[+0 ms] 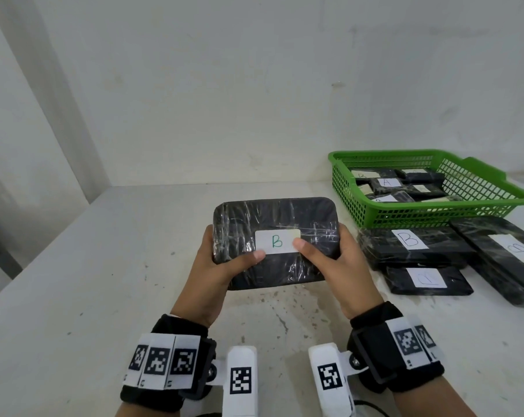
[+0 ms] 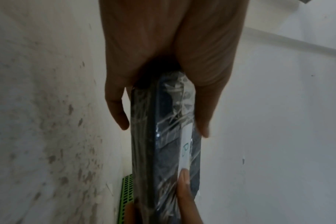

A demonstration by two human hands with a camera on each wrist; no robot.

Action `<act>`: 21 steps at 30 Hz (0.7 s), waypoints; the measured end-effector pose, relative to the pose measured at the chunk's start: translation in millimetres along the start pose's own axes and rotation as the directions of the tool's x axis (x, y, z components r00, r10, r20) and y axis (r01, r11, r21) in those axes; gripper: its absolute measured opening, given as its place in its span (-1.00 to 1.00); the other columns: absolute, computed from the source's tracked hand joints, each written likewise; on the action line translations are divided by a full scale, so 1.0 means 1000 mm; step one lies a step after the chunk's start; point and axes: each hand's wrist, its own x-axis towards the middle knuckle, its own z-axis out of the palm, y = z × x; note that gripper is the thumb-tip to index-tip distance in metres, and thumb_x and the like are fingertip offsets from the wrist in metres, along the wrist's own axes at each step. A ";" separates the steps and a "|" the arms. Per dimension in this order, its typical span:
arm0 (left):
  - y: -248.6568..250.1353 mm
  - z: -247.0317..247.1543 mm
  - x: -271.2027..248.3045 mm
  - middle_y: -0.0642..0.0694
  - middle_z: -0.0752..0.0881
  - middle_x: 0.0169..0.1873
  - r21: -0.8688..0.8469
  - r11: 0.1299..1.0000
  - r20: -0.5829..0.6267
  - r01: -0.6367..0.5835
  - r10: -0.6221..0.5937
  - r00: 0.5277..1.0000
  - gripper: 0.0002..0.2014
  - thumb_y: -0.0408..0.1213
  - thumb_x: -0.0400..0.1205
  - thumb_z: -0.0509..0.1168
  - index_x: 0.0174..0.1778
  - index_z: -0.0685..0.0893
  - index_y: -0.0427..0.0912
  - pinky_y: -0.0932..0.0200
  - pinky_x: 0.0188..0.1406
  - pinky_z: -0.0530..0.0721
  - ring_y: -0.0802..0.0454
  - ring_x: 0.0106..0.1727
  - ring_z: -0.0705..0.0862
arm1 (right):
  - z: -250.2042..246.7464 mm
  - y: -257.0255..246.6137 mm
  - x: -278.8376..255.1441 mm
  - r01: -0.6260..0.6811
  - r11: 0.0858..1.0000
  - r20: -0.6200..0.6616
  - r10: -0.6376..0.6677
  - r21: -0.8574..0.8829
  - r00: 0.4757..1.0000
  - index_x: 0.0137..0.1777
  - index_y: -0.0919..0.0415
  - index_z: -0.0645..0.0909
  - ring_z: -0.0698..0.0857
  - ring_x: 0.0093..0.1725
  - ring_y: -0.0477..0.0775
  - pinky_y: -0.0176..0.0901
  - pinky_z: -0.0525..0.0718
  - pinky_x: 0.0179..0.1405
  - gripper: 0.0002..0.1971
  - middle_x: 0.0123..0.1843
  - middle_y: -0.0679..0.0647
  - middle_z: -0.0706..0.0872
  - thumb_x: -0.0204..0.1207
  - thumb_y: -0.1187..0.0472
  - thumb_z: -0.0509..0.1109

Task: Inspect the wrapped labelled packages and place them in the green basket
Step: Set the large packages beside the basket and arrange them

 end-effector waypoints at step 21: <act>0.017 0.005 -0.007 -0.06 0.75 0.27 -0.004 0.975 0.036 0.224 -0.224 0.974 -0.19 0.52 0.29 0.05 0.40 0.59 0.21 -0.19 0.11 0.76 -0.15 0.29 0.72 | -0.009 -0.014 0.000 -0.005 0.989 0.019 0.002 0.145 1.000 0.42 0.00 0.58 0.70 0.36 0.02 0.20 0.58 0.45 -0.50 0.31 -0.01 0.76 0.45 0.08 0.47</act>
